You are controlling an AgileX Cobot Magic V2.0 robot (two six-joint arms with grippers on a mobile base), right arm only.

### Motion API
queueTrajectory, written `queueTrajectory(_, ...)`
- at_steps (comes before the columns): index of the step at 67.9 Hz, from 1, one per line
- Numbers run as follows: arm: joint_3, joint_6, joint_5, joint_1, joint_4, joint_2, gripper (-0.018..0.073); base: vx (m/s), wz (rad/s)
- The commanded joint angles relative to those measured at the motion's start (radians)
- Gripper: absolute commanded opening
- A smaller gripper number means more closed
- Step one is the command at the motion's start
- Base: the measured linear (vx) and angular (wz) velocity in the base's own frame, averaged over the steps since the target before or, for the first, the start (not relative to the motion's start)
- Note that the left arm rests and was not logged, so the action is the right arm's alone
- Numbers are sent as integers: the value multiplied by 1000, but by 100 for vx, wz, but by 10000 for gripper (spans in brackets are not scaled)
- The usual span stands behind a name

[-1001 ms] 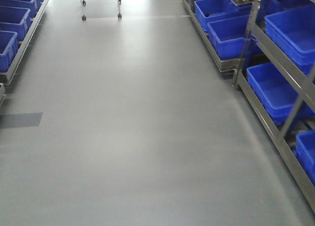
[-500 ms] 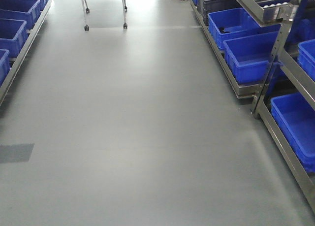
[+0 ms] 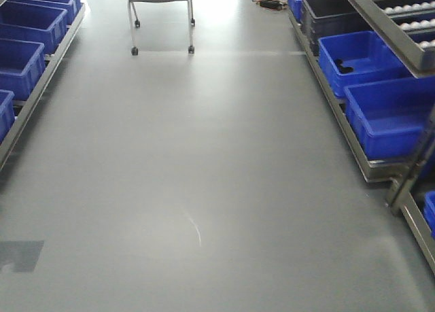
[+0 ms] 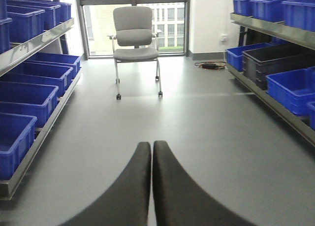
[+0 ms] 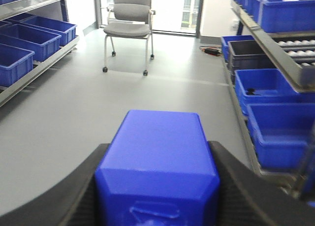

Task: Pour parts from conveyor to right shelf

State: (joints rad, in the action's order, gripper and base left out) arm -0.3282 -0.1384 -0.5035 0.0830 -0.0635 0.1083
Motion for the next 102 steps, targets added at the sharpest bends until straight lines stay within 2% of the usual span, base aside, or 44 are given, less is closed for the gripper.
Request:
queueTrajectory(1,-26,-5,80,-3,2,12,-6,53,21)
queueTrajectory(44,-26,-5,80,-4,2,13,-6,40,14)
queueTrajectory(102,-26,-5,80,-4,2,13,-6,18,71)
